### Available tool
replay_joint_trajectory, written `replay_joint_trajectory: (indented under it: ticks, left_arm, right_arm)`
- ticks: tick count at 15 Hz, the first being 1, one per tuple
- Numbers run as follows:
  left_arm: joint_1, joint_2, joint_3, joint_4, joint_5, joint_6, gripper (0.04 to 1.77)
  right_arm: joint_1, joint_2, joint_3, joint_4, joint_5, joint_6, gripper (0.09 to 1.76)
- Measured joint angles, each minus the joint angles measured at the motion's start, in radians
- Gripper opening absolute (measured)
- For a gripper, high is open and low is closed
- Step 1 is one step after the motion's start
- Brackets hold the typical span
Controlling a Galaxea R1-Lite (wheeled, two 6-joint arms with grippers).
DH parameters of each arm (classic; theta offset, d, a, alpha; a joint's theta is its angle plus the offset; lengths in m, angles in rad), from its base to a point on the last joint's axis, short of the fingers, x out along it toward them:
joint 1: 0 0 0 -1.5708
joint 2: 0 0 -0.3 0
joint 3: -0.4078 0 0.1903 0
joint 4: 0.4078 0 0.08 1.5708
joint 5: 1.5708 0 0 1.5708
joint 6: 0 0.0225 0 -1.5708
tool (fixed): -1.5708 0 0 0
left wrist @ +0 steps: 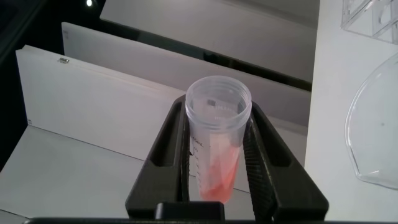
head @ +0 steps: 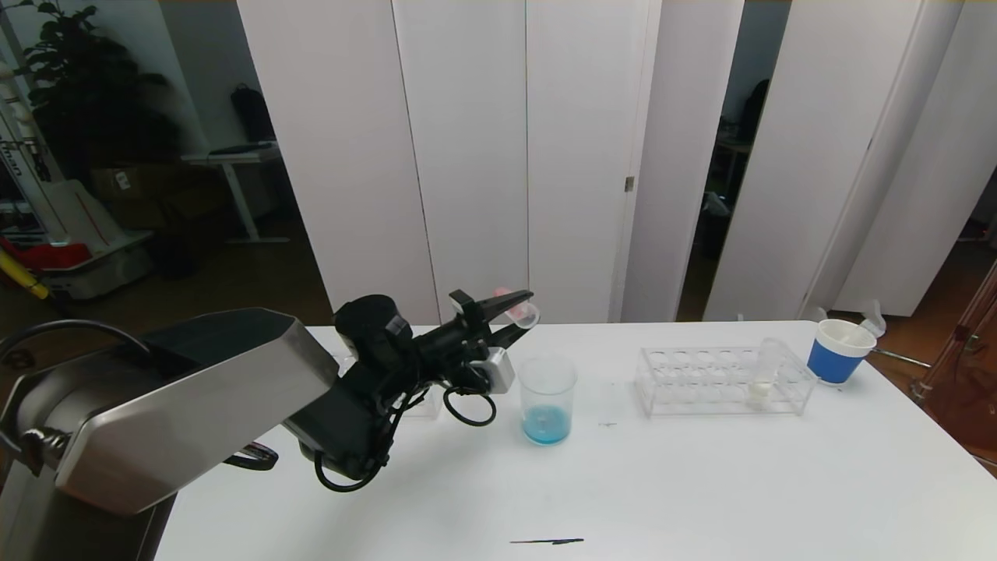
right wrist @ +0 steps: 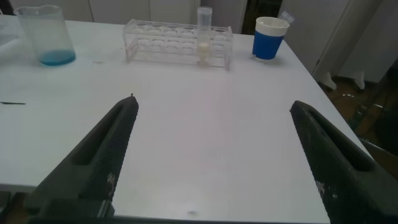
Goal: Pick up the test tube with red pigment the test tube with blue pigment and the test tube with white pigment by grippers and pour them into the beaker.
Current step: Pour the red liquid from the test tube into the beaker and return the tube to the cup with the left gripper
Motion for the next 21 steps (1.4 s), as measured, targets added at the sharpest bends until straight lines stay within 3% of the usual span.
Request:
replay_joint_trajectory:
  ticks: [21]
  left_arm:
    - [-0.009,0.071,-0.073,-0.014,-0.009,0.164,0.6]
  right_arm:
    - [0.0,0.0,0.0,0.0,0.0,0.0,1.75]
